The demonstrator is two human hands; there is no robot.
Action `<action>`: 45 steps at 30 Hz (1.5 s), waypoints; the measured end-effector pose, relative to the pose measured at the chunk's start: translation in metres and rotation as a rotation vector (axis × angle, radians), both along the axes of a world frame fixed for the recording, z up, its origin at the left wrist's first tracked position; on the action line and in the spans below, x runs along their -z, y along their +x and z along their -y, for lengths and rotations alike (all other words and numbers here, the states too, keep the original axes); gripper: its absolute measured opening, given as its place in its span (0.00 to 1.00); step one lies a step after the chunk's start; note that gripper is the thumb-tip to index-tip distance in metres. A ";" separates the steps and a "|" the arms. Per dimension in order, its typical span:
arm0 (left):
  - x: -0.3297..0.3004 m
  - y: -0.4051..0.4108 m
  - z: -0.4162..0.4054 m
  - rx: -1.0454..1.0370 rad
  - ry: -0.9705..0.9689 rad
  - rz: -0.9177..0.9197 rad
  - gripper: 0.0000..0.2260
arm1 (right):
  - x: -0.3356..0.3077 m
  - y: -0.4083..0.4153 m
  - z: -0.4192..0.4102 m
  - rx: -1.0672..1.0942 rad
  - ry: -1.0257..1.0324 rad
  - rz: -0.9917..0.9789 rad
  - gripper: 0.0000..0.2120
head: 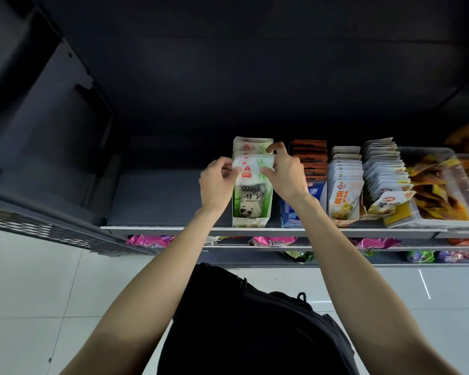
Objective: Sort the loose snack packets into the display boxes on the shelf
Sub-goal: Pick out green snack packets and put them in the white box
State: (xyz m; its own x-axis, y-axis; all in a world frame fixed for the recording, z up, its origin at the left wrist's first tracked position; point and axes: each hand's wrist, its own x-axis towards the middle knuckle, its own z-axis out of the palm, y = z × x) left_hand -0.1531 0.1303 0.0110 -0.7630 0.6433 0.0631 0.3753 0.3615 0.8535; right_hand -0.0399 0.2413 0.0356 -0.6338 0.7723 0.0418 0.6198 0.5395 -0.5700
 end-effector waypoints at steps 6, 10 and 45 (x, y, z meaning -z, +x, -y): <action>-0.006 -0.011 -0.011 -0.006 0.005 0.102 0.10 | -0.002 -0.004 -0.005 0.055 -0.031 -0.078 0.19; -0.003 -0.010 -0.017 0.029 -0.015 0.061 0.19 | 0.006 -0.005 0.001 0.063 0.075 -0.129 0.25; -0.005 -0.046 -0.054 -0.056 -0.022 -0.054 0.16 | 0.017 -0.030 -0.017 0.170 0.025 -0.387 0.16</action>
State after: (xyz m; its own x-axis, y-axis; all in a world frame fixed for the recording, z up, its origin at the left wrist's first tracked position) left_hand -0.1993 0.1842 0.0161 -0.7934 0.6017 0.0919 0.3999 0.4014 0.8240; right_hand -0.0700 0.2580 0.0189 -0.4316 0.8603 0.2714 0.4441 0.4645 -0.7661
